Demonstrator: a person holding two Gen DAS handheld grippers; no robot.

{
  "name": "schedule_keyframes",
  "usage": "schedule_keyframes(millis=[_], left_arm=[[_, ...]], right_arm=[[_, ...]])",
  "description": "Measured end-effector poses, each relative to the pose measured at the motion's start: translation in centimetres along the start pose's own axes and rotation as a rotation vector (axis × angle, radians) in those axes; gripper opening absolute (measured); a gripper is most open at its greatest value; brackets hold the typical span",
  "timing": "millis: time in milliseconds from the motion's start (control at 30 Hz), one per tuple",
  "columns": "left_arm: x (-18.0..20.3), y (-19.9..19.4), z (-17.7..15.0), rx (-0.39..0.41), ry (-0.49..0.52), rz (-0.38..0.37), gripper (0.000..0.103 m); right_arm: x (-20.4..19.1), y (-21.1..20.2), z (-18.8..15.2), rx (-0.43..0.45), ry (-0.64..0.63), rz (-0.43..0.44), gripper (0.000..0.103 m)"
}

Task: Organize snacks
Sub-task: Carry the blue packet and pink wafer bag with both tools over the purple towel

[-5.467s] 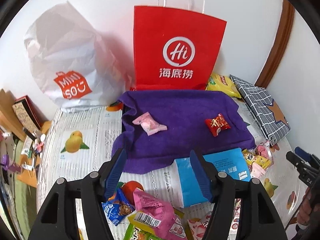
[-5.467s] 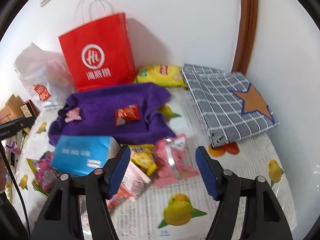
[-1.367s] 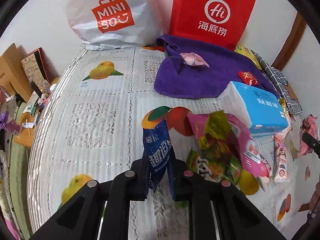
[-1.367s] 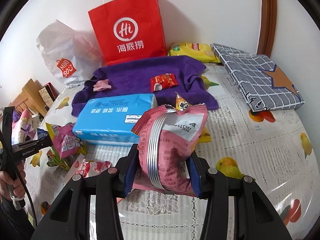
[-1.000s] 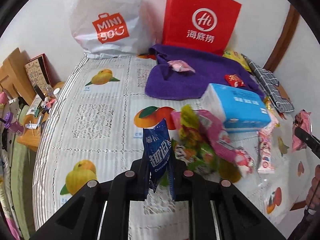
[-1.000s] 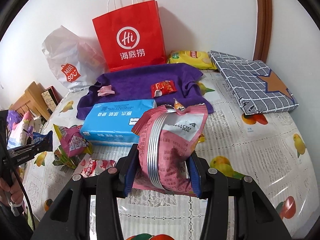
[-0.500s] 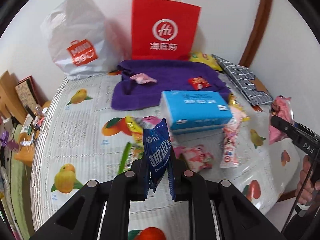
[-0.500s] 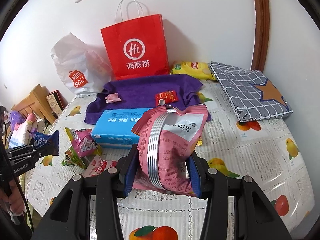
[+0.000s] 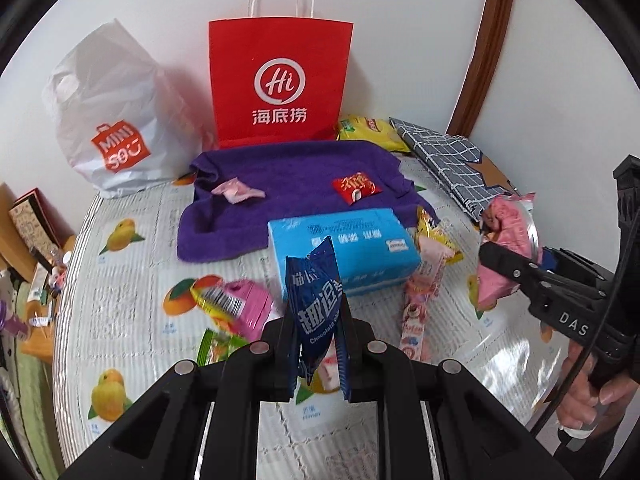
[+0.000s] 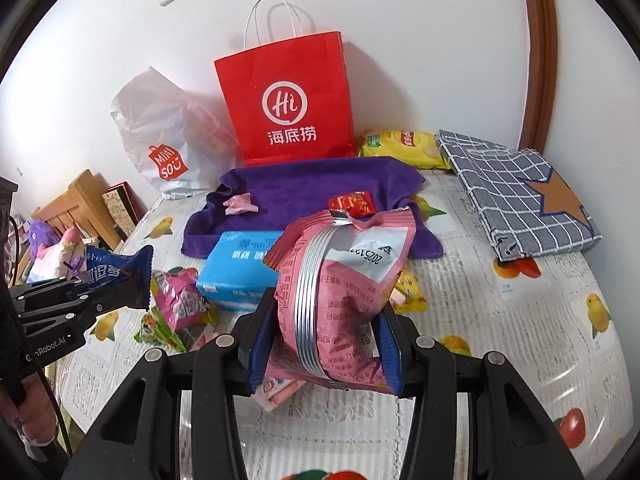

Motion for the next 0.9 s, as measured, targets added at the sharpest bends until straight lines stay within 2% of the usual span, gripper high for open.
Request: schedule_keyframes(millis=[467,900], left_arm=[[-0.3,1.9,6.4,0.015,0.027,-0.004,0.015],[-3.2,5.2,12.5,0.009,0.006,-0.003,0.015]], right_arm=[[0.7,3.0,6.4,0.015,-0.007,-0.023,0.046],[1.3,8.4,12.6,-0.012,-0.018,-0.034,0.046]])
Point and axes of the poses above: each gripper's, at about its wrist camera, not at the fingertips, and y roughly the way its jaws point, x to its right, z to its top, the point moved 6 cm from there along y, roughly the way its jaws point, and after that the axes turned 11 degrees about -x, right-handed, at the moved point
